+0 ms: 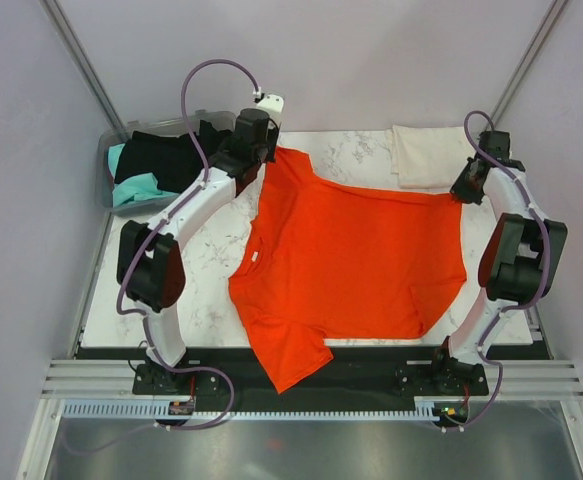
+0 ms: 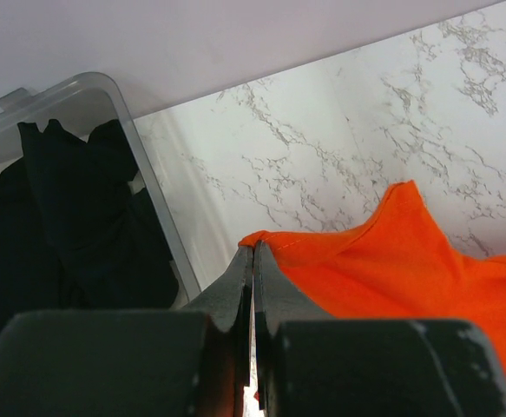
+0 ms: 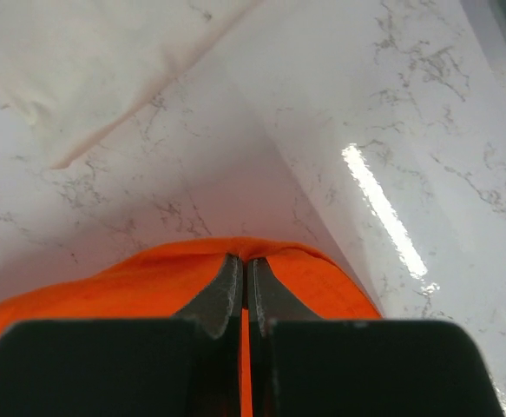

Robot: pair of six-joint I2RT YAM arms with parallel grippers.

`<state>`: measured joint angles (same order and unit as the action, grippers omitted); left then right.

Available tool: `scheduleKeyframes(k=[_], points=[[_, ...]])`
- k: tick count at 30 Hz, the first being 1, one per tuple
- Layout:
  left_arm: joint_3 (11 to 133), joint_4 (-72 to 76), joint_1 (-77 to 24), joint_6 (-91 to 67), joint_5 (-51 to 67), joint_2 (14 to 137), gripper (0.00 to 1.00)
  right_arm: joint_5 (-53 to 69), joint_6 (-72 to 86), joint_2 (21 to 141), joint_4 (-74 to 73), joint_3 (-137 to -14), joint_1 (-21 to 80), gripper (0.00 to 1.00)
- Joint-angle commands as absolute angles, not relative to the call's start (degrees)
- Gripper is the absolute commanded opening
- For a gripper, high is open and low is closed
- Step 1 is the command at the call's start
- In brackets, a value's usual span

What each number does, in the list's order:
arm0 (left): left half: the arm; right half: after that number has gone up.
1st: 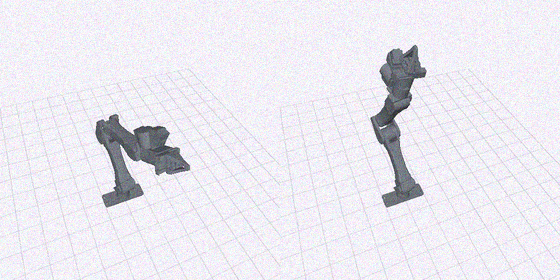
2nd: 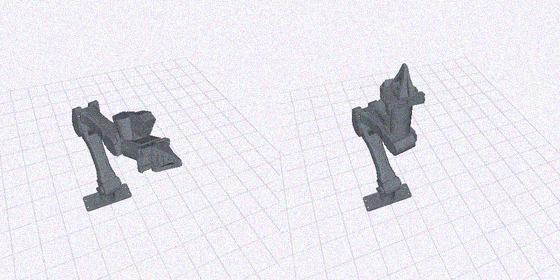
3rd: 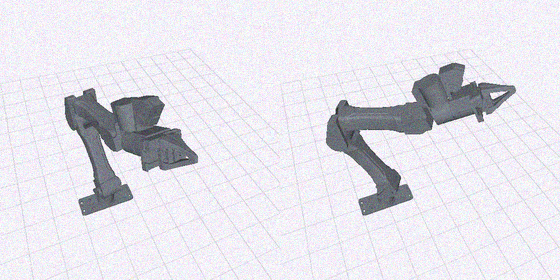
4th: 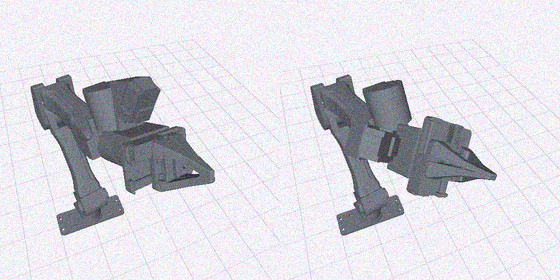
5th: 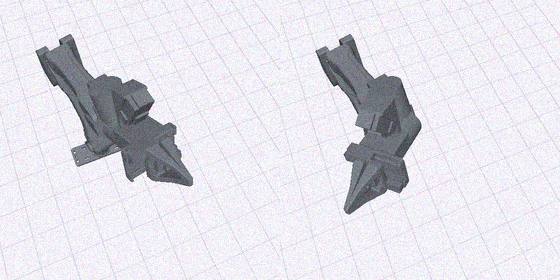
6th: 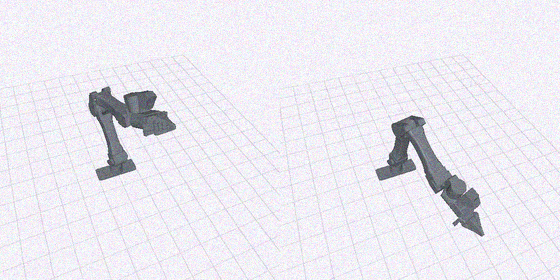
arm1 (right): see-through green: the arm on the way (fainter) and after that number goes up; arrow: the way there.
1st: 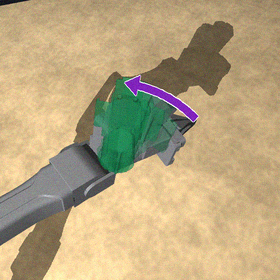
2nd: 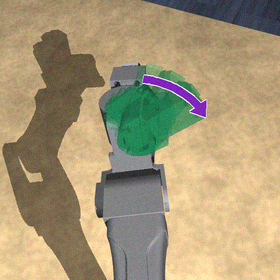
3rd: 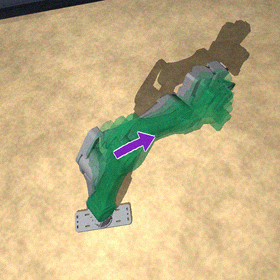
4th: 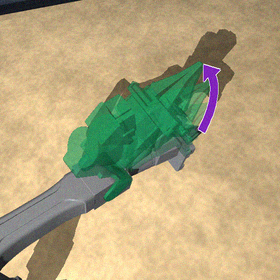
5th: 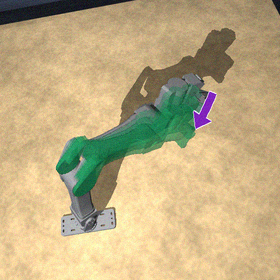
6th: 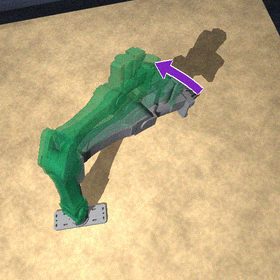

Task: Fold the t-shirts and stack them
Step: Flatten the tshirt out

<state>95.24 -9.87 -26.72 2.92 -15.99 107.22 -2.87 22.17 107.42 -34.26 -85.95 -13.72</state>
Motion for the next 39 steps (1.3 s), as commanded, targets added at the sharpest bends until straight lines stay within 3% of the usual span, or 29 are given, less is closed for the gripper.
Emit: scheduleKeyframes(k=[1, 20, 39], points=[[98.7, -9.7, -26.2, 0.5, -14.0, 107.6, 0.02, 2.0, 23.1, 107.9, -33.4, -88.3, -13.6, 0.01], [86.1, -28.0, -26.5, -16.3, 1.0, 92.9, 0.02, 1.8, 22.2, 93.5, -35.6, -73.1, -13.6, 0.00], [63.9, -33.9, -26.4, -25.2, 3.1, 70.3, 0.02, -1.6, 22.2, 90.3, -38.0, -70.1, -14.2, 0.00]])
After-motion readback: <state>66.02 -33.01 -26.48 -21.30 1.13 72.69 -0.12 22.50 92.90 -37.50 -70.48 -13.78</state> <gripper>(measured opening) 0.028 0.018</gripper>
